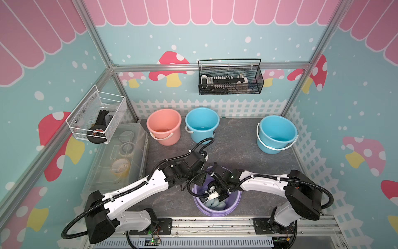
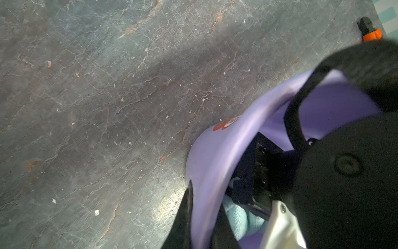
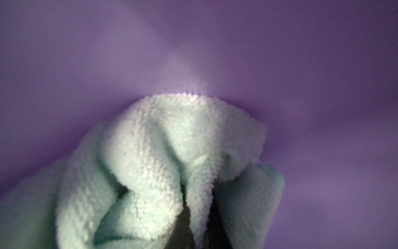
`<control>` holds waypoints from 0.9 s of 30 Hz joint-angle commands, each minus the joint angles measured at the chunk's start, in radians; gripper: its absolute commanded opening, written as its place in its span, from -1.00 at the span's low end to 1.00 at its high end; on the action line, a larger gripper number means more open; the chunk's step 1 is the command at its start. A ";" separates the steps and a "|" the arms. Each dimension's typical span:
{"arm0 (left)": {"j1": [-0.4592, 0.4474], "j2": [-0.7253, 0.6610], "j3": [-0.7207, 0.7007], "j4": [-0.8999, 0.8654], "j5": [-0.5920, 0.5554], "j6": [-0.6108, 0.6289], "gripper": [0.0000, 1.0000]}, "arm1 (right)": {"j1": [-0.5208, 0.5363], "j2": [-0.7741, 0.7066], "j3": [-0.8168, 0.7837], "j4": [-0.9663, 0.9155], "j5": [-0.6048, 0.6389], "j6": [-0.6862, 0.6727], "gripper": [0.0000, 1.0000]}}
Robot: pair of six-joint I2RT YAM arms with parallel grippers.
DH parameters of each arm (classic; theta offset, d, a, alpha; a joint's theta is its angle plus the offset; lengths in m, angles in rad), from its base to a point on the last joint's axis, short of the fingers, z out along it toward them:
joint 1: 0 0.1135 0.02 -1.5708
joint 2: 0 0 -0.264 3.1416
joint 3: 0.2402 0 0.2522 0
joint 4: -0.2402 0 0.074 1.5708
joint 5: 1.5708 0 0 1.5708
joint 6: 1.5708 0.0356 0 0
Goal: Wipe the inside of the bucket with a cloth
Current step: Wipe the dirt from the inside of the bucket.
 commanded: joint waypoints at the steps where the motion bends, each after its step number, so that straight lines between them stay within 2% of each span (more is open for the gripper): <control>1: -0.002 0.006 0.056 0.123 -0.041 -0.020 -1.00 | 0.014 -0.015 -0.014 0.264 0.146 0.047 -0.91; 9: -0.005 0.006 0.054 0.124 -0.044 -0.017 -1.00 | 0.015 -0.007 -0.006 0.275 0.625 -0.162 -0.89; 12: -0.005 0.007 0.055 0.123 -0.045 -0.013 -1.00 | 0.013 0.003 0.014 0.180 0.721 -0.235 -0.88; 19: -0.005 -0.008 0.048 0.108 -0.063 -0.016 -1.00 | 0.014 0.020 0.105 -0.212 0.796 -0.212 -0.87; 23: -0.005 -0.018 0.040 0.101 -0.071 -0.019 -1.00 | 0.013 0.013 0.122 -0.425 0.728 -0.147 -0.87; 27: -0.004 -0.023 0.037 0.093 -0.082 -0.019 -1.00 | 0.013 0.013 0.127 -0.561 0.652 -0.071 -0.87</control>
